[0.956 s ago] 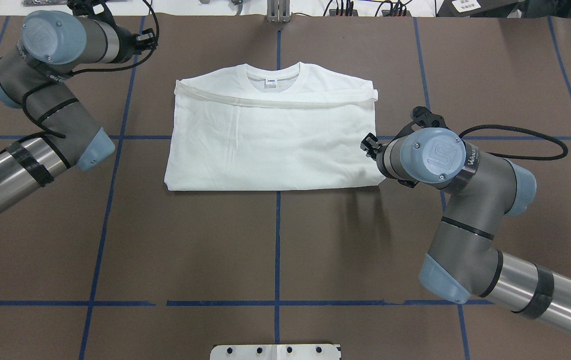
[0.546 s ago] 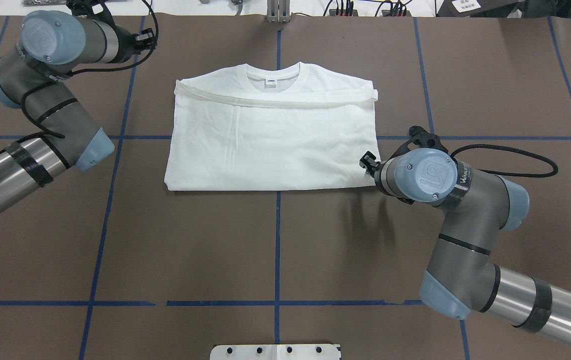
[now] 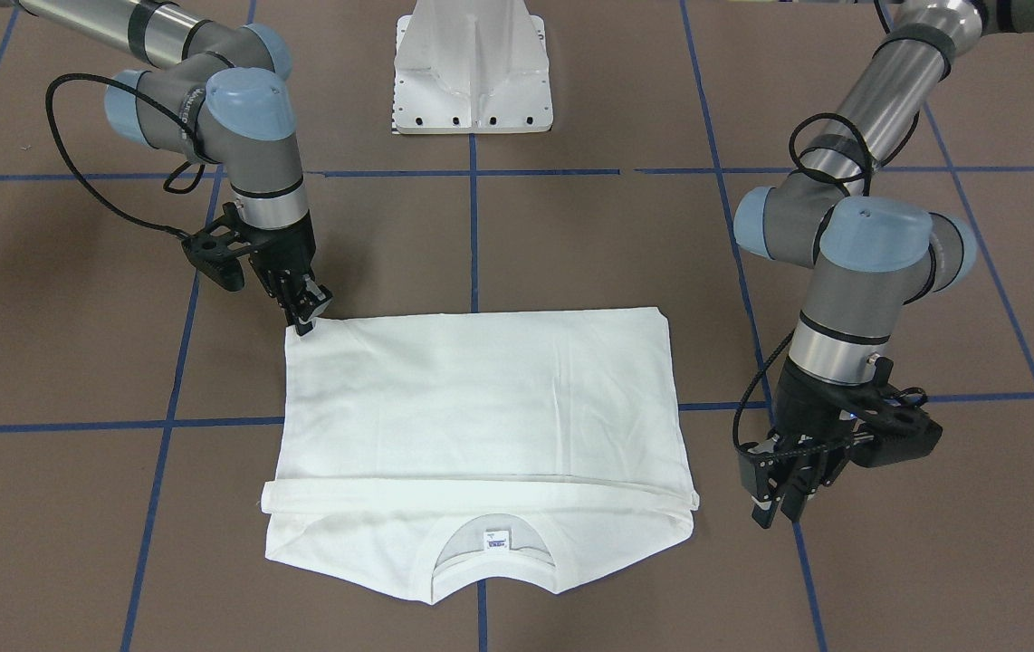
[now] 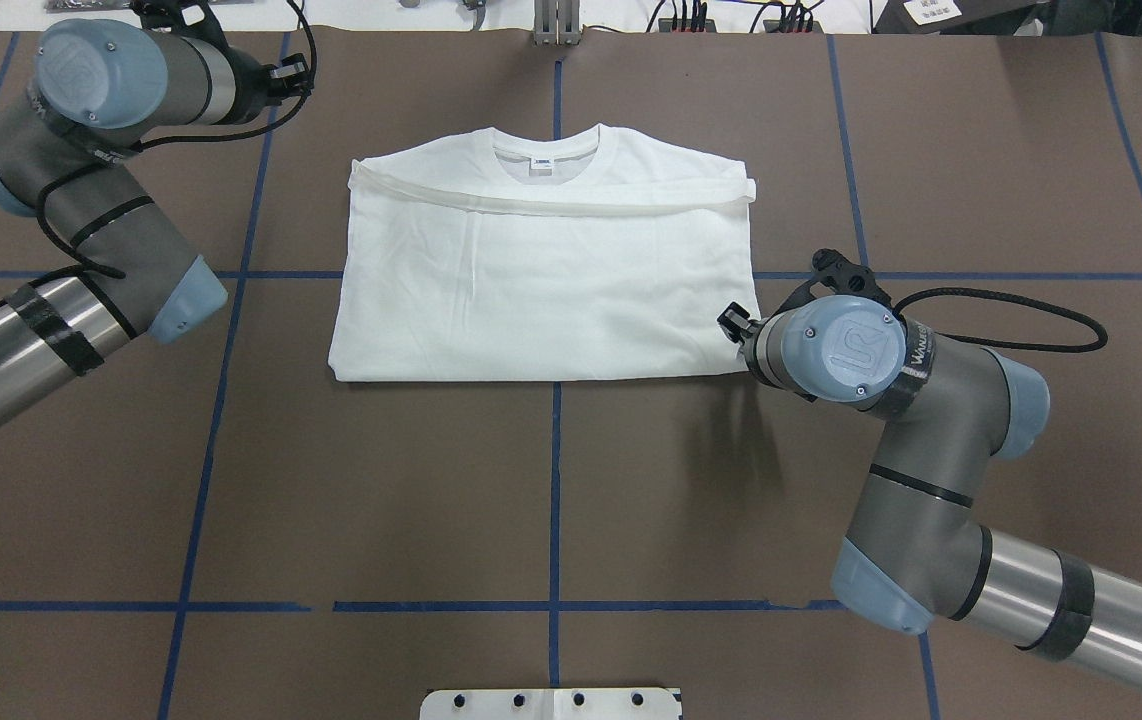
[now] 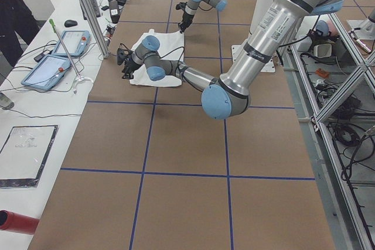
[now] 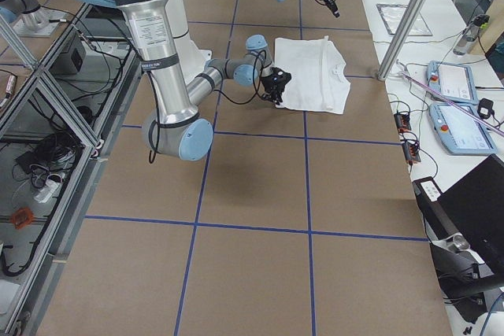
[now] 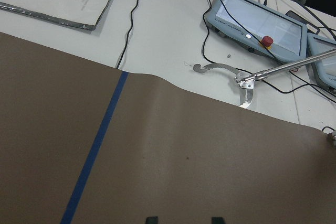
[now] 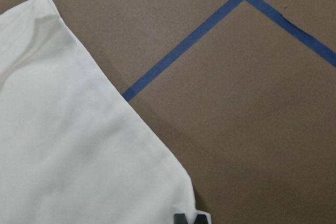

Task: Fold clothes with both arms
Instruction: 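Move the right gripper down to the folded shirt's corner nearest it, then grasp the folded shirt corner with the right gripper and drag it toward the robot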

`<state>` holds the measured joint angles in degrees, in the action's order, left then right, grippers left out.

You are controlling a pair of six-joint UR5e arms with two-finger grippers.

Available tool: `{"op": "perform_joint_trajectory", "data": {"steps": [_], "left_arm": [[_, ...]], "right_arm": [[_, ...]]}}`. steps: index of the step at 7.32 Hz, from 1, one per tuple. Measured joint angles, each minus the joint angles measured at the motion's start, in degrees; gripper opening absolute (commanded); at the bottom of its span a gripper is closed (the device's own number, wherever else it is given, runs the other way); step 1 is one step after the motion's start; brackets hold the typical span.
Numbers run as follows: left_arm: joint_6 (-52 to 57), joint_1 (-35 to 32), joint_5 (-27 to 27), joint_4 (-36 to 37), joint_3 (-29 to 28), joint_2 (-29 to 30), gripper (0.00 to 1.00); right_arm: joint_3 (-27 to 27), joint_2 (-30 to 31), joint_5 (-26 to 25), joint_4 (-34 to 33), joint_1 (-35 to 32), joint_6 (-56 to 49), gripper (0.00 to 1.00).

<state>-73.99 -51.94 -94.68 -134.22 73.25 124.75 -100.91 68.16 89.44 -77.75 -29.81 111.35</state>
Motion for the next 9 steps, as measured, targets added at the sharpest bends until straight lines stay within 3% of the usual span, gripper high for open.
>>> {"op": "perform_joint_trajectory", "data": {"steps": [2,3,5,8,9], "left_arm": [[-0.1,0.0,0.0,0.0,0.2,0.0,0.44],[-0.3,0.0,-0.1,0.0,0.6,-0.1,0.42],[-0.4,0.1,-1.7,0.2,5.5,-1.5,0.42],[-1.9,0.1,-11.8,1.5,13.9,-3.4,0.44],[-3.7,0.2,-14.5,1.7,15.5,-3.9,0.46]], "right_arm": [[-2.2,0.6,0.5,-0.1,-0.3,0.3,0.0],[-6.6,3.6,0.7,-0.4,1.3,0.6,0.0],[-17.9,12.2,0.8,-0.8,10.5,2.2,0.0],[-24.5,16.5,0.4,-2.1,27.5,11.2,0.0],[-25.8,18.1,0.3,-2.7,31.7,12.2,0.35]]}}
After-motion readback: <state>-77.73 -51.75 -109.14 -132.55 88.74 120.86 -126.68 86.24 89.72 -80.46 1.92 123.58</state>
